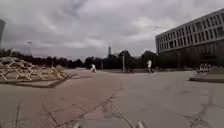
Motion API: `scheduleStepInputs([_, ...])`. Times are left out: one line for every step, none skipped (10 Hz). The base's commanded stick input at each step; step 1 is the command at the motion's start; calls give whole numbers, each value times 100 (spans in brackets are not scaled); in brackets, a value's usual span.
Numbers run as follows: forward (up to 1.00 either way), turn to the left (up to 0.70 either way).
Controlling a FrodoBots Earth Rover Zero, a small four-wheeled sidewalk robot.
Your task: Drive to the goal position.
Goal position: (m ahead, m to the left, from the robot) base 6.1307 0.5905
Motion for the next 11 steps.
scheduleStepInputs([45, 0])
scheduleStepInputs([45, 0])
scheduleStepInputs([45, 0])
scheduleStepInputs([45, 0])
scheduleStepInputs([45, 0])
scheduleStepInputs([45, 0])
scheduleStepInputs([45, 0])
scheduleStepInputs([45, 0])
scheduleStepInputs([45, 0])
scheduleStepInputs([45, 0])
scheduleStepInputs([45, 0])
